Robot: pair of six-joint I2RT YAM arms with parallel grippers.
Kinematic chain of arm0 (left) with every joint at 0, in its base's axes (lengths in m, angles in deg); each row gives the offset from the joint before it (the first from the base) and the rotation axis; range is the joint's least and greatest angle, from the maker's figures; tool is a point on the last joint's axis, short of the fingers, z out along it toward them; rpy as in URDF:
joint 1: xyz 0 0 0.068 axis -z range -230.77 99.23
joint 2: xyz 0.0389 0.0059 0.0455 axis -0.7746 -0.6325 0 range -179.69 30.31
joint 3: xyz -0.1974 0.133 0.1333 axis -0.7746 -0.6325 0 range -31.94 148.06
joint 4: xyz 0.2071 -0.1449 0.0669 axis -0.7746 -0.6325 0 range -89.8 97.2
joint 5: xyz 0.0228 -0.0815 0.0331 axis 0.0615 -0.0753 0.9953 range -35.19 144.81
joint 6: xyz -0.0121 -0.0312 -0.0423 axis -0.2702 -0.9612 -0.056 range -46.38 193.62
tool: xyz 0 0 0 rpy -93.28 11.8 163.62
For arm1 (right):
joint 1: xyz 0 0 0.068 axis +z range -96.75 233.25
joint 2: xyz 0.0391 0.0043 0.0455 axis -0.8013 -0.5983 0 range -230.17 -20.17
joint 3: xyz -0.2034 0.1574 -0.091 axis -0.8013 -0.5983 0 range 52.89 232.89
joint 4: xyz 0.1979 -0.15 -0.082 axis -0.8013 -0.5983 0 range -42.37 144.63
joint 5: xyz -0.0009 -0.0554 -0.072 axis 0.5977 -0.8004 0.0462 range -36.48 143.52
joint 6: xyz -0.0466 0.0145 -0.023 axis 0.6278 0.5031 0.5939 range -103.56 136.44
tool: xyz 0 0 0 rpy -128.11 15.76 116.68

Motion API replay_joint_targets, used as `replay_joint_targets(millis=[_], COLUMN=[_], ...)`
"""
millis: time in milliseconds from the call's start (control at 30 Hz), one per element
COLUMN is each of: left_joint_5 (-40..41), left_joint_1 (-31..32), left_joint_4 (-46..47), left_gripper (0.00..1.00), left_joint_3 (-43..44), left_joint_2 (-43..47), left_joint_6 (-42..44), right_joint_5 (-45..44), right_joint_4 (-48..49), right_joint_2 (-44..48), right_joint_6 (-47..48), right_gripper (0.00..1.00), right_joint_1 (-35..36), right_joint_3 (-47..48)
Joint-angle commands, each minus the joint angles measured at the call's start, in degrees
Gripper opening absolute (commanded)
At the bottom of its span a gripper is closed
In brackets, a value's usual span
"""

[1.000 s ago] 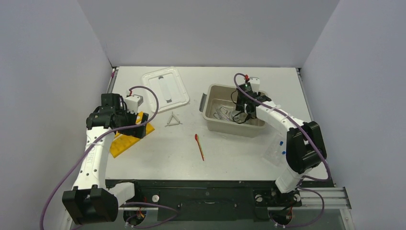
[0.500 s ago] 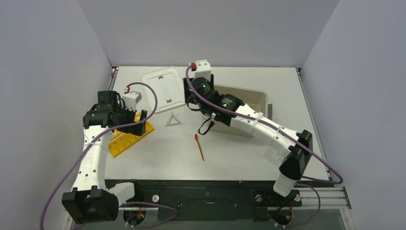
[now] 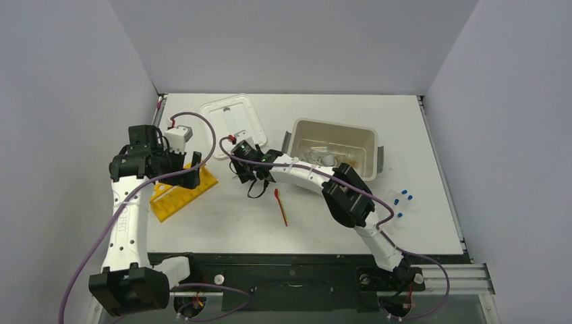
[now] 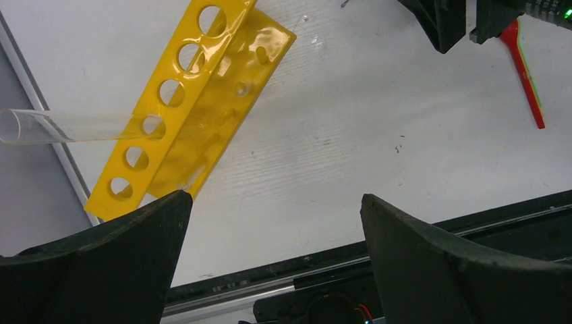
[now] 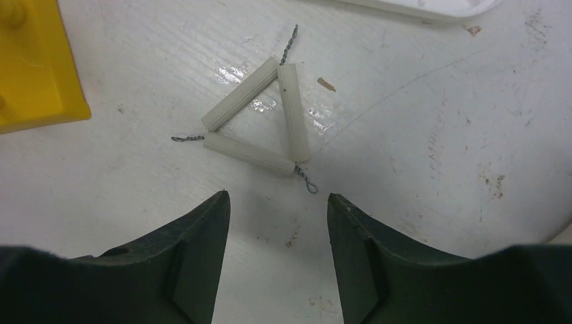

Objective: Organize the chemistry lab equipment
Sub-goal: Pick up the chemistry item at the center of the board.

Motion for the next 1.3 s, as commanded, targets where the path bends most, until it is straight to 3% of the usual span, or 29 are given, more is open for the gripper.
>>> replay_joint_targets(millis=[0, 700, 767, 867, 1067, 1267], left_joint_5=[-1.29, -2.27, -2.18, -2.17, -1.77, -1.79], left_joint_1=[-1.42, -3.85, -3.99, -4.05, -4.08, -4.16], left_joint_4=[-0.95, -1.48, -1.55, -1.55, -1.11, -0.6], left_gripper=[0.97, 0.97, 0.97, 0.97, 0.97, 0.97], left_joint_3=[2.73, 1.97, 1.92, 1.71, 0.95, -0.31], left_joint_2=[0.46, 0.69, 0.98, 1.14, 1.27, 1.69], left_joint_6=[1.2, 2.9, 3.1, 3.1, 2.96, 2.89], right_joint_5=[3.21, 3.07, 3.04, 2.69, -0.08, -0.98], right_joint_4=[4.88, 2.26, 1.99, 1.4, -0.23, -0.6], right_joint_2=[1.31, -9.02, -9.18, -8.64, -1.49, 11.84], right_joint_6=[-0.41, -2.73, -2.8, -2.63, -0.19, 3.02], right_gripper=[0.51, 0.37, 0.3, 0.03, 0.0, 0.0], right_joint_1=[-2.13, -2.48, -2.33, -2.0, -1.96, -2.69], right_joint_3=[3.54, 9.23, 9.07, 8.83, 8.34, 4.98])
